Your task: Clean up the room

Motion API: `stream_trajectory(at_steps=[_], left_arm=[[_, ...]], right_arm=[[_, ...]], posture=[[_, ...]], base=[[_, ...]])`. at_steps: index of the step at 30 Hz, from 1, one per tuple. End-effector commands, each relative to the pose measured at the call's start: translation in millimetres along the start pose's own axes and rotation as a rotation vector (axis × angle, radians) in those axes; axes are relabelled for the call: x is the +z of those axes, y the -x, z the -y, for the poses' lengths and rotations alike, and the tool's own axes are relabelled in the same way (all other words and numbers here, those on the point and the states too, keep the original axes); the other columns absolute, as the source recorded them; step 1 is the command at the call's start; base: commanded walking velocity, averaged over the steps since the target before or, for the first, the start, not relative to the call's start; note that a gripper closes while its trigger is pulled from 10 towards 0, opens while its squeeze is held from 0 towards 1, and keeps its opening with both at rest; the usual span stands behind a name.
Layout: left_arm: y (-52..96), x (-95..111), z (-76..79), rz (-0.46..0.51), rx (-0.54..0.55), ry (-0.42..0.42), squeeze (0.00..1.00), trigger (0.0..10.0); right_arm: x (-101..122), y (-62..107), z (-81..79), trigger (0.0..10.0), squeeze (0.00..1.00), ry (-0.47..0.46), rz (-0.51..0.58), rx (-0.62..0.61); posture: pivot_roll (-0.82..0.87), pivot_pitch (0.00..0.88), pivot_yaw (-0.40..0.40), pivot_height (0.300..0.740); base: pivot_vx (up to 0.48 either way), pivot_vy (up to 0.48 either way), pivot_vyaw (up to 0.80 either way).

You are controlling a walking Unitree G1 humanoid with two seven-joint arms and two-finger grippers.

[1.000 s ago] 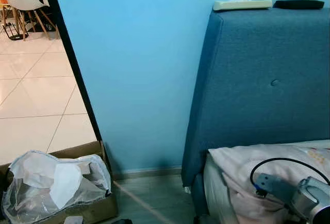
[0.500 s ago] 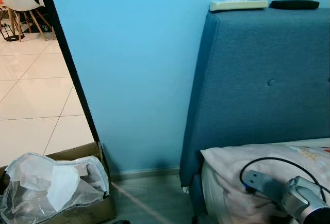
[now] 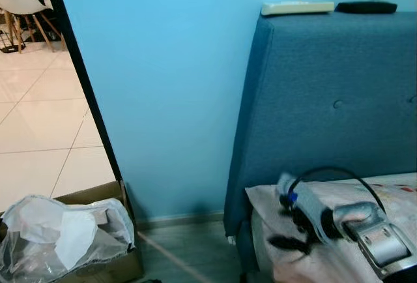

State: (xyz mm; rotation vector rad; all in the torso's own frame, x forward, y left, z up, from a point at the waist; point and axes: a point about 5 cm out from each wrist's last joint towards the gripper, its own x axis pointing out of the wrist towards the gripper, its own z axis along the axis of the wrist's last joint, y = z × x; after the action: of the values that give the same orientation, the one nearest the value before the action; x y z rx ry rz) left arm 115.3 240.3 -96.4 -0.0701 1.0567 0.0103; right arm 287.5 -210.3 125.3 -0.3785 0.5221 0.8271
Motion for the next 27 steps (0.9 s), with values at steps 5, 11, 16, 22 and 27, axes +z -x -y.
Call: stream_trajectory(at_steps=[5, 11, 16, 22, 27], left_arm=[[-9.3, 16.2, 19.2, 0.043, 0.003, 0.044, 0.00, 10.0], [-11.2, 51.2, 7.3, 0.125, 0.027, 0.095, 0.00, 10.0], [-13.5, 83.6, 9.0, 0.204, 0.035, 0.111, 0.00, 10.0], [-11.0, 127.9, 9.7, 0.351, 0.048, 0.123, 0.00, 10.0], [-6.3, 158.2, 9.4, 0.440, 0.051, 0.118, 0.00, 10.0]], right_arm=[[18.5, -32.2, 22.5, 10.0, 0.00, -0.450, 0.300, -0.228], [-9.6, -71.9, 3.9, 10.0, 0.00, -0.673, 0.249, -0.278], [-55.4, -105.8, -33.8, 10.0, 0.00, -0.817, 0.085, -0.314], [-89.2, -111.5, -60.7, 10.0, 0.00, -0.850, -0.046, -0.316], [-113.7, -108.4, -77.5, 10.0, 0.00, -0.863, -0.146, -0.329]], posture=[[-0.09, 0.000, -0.024, 0.616], [-0.09, 0.000, -0.037, 0.631], [-0.06, 0.000, -0.062, 0.651], [-0.02, 0.000, -0.093, 0.671], [-0.01, 0.000, -0.094, 0.686]], base=[[0.000, 0.000, 0.00], [0.000, 0.000, 0.00], [0.000, 0.000, 0.00], [0.000, 0.000, 0.00], [0.000, 0.000, 0.00]])
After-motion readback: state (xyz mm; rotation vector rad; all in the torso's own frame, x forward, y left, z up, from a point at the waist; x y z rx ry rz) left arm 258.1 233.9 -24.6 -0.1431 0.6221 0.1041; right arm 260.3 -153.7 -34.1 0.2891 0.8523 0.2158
